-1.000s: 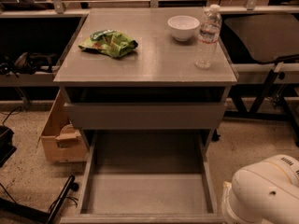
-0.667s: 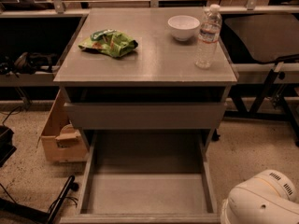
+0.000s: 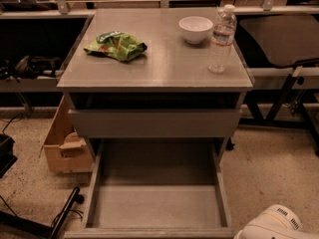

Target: Close middle drawer

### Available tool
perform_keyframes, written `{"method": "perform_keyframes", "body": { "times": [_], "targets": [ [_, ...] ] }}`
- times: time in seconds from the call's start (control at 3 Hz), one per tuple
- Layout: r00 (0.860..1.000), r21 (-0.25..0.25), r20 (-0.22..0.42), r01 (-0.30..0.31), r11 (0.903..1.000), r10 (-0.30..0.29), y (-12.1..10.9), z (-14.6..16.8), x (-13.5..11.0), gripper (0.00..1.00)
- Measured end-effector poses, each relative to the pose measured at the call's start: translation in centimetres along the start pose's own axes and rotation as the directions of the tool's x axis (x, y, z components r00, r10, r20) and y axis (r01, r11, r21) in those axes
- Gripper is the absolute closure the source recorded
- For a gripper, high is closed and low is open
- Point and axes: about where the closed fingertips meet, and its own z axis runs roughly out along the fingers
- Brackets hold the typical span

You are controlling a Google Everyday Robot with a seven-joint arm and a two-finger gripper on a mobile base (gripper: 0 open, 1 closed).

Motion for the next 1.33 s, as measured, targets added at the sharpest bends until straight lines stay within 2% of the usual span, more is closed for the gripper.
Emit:
{"method": "perform_keyframes", "body": {
  "times": [0.33,0.67,1.0,1.33],
  "targets": [
    [1.0,-0.001,0.0,0.0,1.0,0.0,0.0,0.0,0.0,0.95],
    [1.0,0.003,-0.004,0.013,0.9999,-0.013,0.9,0.4,-0.4,1.0],
    [0.999,-0.012,0.034,0.039,0.9992,-0.039,2.7,3.3,-2.1,1.0],
    [0.992,-0.015,0.126,0.013,0.9998,-0.011,3.7,6.4,-4.4,1.0]
  ]
}}
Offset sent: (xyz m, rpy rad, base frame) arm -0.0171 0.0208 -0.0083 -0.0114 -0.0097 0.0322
